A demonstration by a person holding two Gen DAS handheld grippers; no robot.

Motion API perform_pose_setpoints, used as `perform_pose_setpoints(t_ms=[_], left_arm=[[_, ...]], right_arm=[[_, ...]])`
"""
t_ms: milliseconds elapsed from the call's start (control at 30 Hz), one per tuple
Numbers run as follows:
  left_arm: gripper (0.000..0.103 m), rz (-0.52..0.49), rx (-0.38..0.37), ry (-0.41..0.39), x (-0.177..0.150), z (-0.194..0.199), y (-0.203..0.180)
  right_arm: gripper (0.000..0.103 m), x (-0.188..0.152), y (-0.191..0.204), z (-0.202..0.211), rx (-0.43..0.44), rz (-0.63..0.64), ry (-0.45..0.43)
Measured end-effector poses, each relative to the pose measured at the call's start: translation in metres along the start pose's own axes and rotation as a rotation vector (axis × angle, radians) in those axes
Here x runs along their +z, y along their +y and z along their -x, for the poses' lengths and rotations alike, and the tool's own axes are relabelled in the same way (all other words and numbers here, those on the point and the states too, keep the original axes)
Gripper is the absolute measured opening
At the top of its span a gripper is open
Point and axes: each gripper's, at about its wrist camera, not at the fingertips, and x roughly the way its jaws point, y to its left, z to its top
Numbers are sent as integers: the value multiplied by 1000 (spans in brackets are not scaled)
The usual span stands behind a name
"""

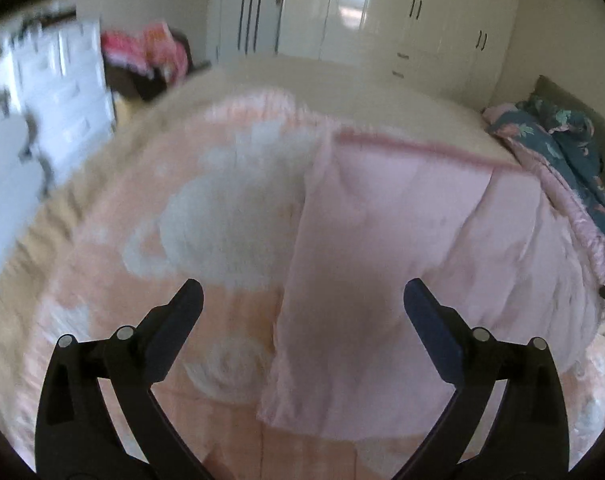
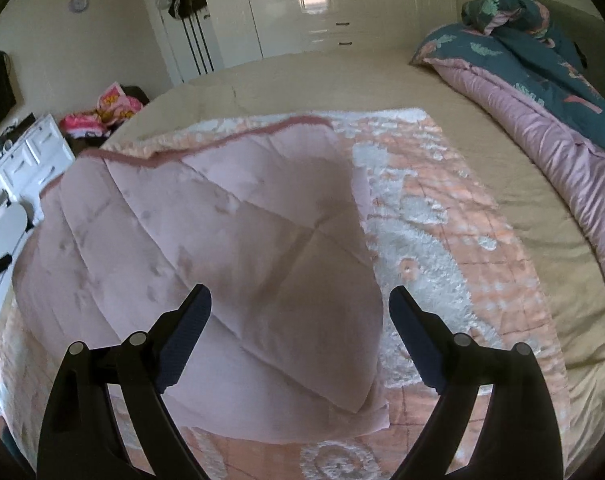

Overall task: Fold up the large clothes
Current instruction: 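Grasp the folded jacket edge with both grippers and fold it over, then open both grippers to release the folded jacket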

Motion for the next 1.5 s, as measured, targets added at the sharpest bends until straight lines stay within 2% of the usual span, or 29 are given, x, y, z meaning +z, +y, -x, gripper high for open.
perform_pose_setpoints(t_ms=[67,167,200,233,267,300,333,400,567,700,800,900,1167,1267,1367,1433,1500], left_arm=[[94,25,-69,38,-15,-13,8],[94,51,-124,43,-20,-21,6],[79,45,-119,39,-19,-22,1],[63,28,-111,34,-17,-24,-5],[36,12,-102,30,-14,-25,-13],[20,2,-87,23,-11,-25,-18],[14,-15,-79,18,-6,-25,-25],[9,-43,-55,-4,4,-24,-38],[9,-46,-26,-70,55,-18,-54],[9,-85,39,-48,78,-45,-69],[9,-52,67,13,73,-71,-62],[11,-17,62,54,64,-88,-53],[13,-47,88,60,54,-95,-54],[18,-49,100,58,54,-90,-53],[23,-64,122,51,52,-83,-56],[26,-69,123,47,51,-78,-56],[36,-68,128,40,50,-71,-57]], right_arm=[[90,-3,-4,-7,3,-15,18],[89,-8,-9,-13,31,-44,16],[82,-9,-9,-14,38,-48,13],[63,-9,-10,-15,66,-54,9],[52,-10,-10,-15,82,-59,9],[32,-9,-8,-15,87,-55,6],[22,-7,-6,-13,98,-48,3],[19,2,1,-2,94,-37,-39],[17,36,-6,22,97,-106,-155],[17,53,-12,-2,43,-140,-132],[17,49,-14,-33,-13,-138,-66],[18,40,-15,-55,-38,-140,-17],[23,27,-19,-69,-48,-148,16],[28,23,-17,-65,-69,-153,27],[39,22,-16,-57,-80,-162,25],[59,21,-15,-50,-77,-163,21],[73,18,-14,-42,-73,-170,7]])
